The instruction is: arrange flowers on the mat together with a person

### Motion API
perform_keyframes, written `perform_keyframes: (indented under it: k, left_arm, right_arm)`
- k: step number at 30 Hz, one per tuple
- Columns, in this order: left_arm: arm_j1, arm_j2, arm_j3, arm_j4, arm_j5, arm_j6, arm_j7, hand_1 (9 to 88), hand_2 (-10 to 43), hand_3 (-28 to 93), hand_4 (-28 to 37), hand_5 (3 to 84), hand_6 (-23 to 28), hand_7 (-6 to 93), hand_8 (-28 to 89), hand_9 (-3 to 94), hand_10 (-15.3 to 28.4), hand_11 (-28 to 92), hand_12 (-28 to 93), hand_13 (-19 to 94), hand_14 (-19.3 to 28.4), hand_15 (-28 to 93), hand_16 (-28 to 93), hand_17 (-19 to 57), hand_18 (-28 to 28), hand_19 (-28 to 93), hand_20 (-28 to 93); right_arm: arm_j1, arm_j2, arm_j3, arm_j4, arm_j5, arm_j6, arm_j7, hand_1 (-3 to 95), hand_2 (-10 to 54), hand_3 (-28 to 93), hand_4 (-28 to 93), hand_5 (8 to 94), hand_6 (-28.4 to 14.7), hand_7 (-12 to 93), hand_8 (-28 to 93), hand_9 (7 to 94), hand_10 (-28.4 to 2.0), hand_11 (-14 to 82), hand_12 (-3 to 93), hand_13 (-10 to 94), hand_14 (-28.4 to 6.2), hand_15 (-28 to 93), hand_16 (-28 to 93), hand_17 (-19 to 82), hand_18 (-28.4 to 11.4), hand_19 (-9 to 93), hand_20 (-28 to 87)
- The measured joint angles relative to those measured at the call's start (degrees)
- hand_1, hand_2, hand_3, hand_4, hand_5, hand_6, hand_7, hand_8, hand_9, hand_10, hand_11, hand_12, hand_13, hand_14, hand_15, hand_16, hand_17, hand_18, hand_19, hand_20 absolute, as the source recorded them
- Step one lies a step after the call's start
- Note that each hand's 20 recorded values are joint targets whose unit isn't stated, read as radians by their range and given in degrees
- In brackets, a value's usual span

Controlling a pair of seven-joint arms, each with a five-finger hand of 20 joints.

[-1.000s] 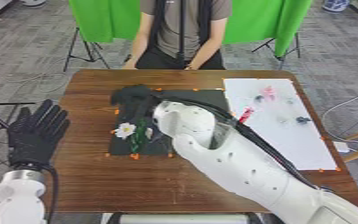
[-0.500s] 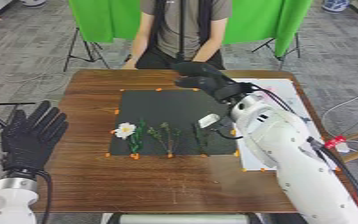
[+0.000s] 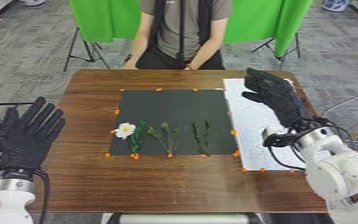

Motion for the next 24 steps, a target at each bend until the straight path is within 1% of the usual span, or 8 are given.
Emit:
perform_keyframes:
  k: [1, 2, 4, 8, 13, 18, 24]
  left_arm:
    - [0.0, 0.00, 0.00, 0.00, 0.01, -0.18, 0.09, 25.0, 13.4, 58, -28.3, 37.6, 6.1, 8.4, -9, 30.3, 11.4, 10, 8, 20, 11.2, 16, -4, -5.2, 10.9, 24, 10]
    - [0.0, -0.02, 0.00, -0.02, 0.02, -0.33, 0.12, 26.1, 13.7, 55, -28.3, 37.5, 5.9, 8.3, -9, 30.6, 11.3, 10, 8, 20, 11.1, 16, -4, -5.1, 10.9, 24, 10]
    - [0.0, -0.30, -0.02, -0.14, 0.04, -0.52, 0.13, 25.2, 13.7, 56, -28.3, 37.4, 5.9, 8.1, -9, 30.8, 11.3, 10, 7, 20, 11.0, 16, -4, -5.1, 10.9, 24, 10]
    - [0.0, -1.41, -0.04, -0.49, 0.10, -0.65, 0.13, 24.1, 13.0, 59, -28.3, 37.3, 5.9, 8.1, -8, 30.9, 11.3, 10, 7, 20, 10.8, 16, -4, -5.2, 10.8, 24, 10]
    - [0.1, -2.22, -0.17, -0.61, 0.07, -0.64, 0.19, 23.5, 12.8, 61, -28.3, 37.3, 6.0, 8.1, -8, 30.9, 11.5, 10, 7, 20, 10.8, 16, -4, -5.1, 10.7, 24, 10]
    - [-0.4, -2.29, -0.08, -0.56, -0.14, -0.64, 0.21, 23.2, 12.5, 62, -28.3, 37.3, 6.1, 8.4, -8, 30.9, 11.6, 10, 7, 20, 10.9, 16, -4, -5.1, 10.7, 24, 10]
    - [-0.7, -2.29, -0.04, -0.57, -0.84, -0.59, 0.33, 22.9, 12.3, 63, -28.3, 37.5, 6.3, 8.6, -8, 31.0, 11.8, 11, 7, 20, 11.1, 16, -4, -5.1, 10.7, 24, 10]
  right_arm:
    - [-1.6, 0.1, 1.8, -0.5, 1.8, 0.3, 0.4, 22.2, 8.7, 72, -23, 38.8, -1.0, 10, -9, 38.3, -10.8, 3.7, 10.9, 29, -9.5, 7, 14, 14, -14.0, 33, 10]
    - [-3.1, 0.3, 3.5, -1.1, 3.1, 0.6, 0.7, 22.2, 8.7, 72, -23, 38.8, -1.2, 10, -9, 38.3, -10.9, 3.7, 10.8, 29, -9.6, 7, 14, 14, -14.0, 33, 10]
    - [-6.2, 0.7, 6.9, -2.4, 3.8, 1.6, 0.9, 22.2, 8.8, 72, -22, 38.9, -1.5, 10, -9, 38.2, -11.0, 3.7, 10.8, 29, -9.7, 7, 14, 14, -14.1, 33, 10]
    - [-11.3, 2.0, 11.8, -4.1, 3.8, 3.8, 0.1, 22.1, 8.7, 72, -22, 39.2, -1.6, 10, -9, 38.2, -11.1, 3.7, 10.8, 29, -9.9, 8, 14, 14, -14.3, 33, 10]
    - [-14.3, 3.0, 13.0, -4.1, 5.0, 5.3, -1.8, 22.2, 8.6, 73, -22, 39.2, -1.6, 10, -9, 38.3, -10.9, 3.8, 10.8, 29, -10.0, 8, 14, 14, -14.5, 33, 11]
    - [-14.6, 3.0, 13.2, -4.1, 4.9, 5.3, -2.4, 22.3, 8.5, 73, -22, 39.2, -1.6, 10, -9, 38.3, -11.0, 3.8, 10.8, 29, -10.0, 8, 13, 14, -14.6, 33, 11]
    - [-14.6, 3.0, 13.2, -4.1, 4.9, 5.0, -2.6, 23.1, 8.7, 73, -22, 38.9, -1.6, 10, -9, 38.2, -11.1, 3.7, 10.9, 30, -9.9, 8, 13, 14, -14.7, 33, 11]
